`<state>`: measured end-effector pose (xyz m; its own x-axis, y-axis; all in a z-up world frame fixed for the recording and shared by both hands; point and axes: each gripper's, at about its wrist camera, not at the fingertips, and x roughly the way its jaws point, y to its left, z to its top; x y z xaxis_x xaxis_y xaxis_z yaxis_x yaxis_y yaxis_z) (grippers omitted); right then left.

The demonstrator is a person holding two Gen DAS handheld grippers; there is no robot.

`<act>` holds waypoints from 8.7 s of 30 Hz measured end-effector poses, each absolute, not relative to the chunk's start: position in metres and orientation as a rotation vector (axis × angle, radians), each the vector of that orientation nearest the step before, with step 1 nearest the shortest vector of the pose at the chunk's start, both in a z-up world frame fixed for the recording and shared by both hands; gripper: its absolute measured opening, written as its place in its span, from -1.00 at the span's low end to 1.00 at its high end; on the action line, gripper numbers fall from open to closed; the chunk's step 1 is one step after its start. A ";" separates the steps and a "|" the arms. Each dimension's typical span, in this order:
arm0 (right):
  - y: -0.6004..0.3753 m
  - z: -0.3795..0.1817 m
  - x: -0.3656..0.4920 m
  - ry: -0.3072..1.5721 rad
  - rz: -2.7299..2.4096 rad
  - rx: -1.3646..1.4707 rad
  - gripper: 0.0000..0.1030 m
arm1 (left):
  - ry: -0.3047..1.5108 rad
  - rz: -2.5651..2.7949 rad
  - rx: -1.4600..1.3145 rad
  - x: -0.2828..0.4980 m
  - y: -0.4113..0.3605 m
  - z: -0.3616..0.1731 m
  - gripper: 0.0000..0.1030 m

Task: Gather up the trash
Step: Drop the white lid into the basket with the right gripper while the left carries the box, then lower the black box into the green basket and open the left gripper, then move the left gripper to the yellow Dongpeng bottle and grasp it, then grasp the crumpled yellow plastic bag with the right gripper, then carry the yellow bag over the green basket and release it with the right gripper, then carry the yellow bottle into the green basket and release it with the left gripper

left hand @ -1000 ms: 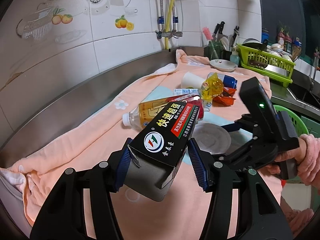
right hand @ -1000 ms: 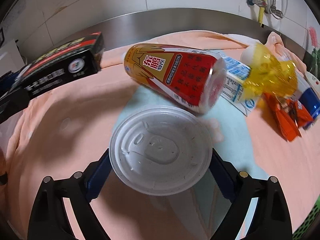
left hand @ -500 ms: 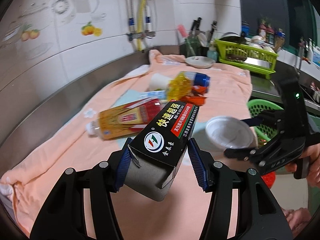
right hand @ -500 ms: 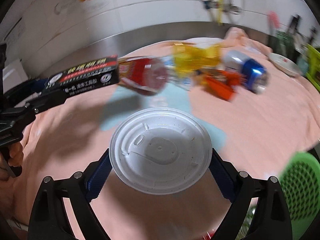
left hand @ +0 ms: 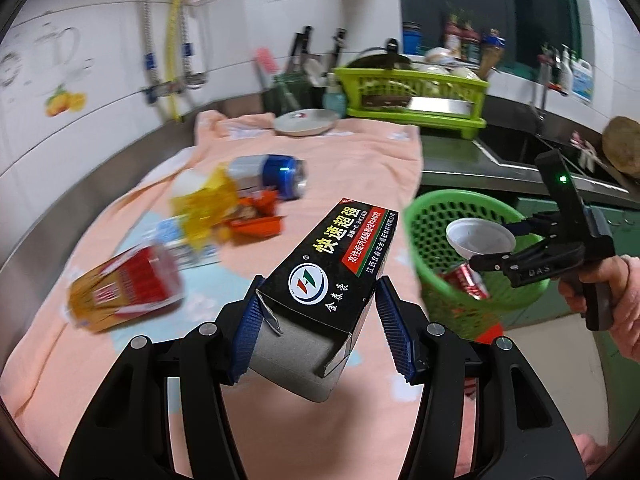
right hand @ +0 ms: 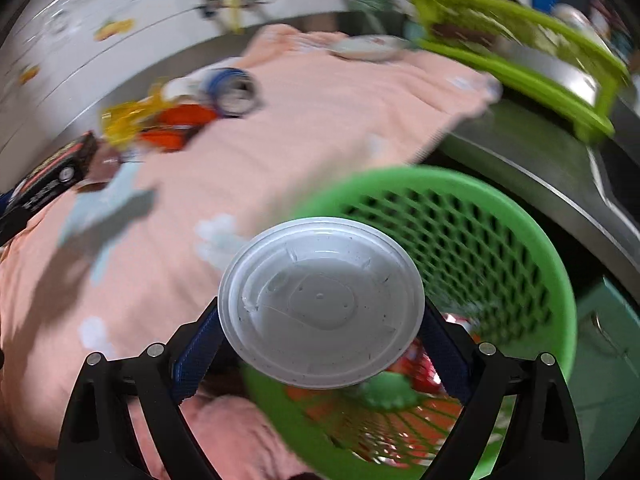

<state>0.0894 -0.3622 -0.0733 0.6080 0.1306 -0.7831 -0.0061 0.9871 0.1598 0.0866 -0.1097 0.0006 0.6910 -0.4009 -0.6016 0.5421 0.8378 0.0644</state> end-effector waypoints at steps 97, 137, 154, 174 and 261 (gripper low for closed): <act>-0.254 -0.028 0.130 0.779 0.428 0.069 0.77 | 0.957 0.158 -0.519 0.215 0.070 0.000 0.65; -0.214 0.006 0.206 0.762 0.547 0.111 0.77 | 1.068 0.323 -0.686 0.269 0.080 -0.047 0.58; -0.155 0.042 0.304 0.929 0.489 0.288 0.69 | 1.082 0.076 -0.447 0.248 0.083 -0.039 0.35; -0.127 0.003 0.338 1.149 0.249 0.300 0.26 | 1.107 -0.047 -0.371 0.237 0.080 -0.039 0.34; -0.465 -0.070 0.039 0.859 -0.149 0.439 0.46 | 1.113 -0.587 -0.100 0.185 -0.218 -0.019 0.28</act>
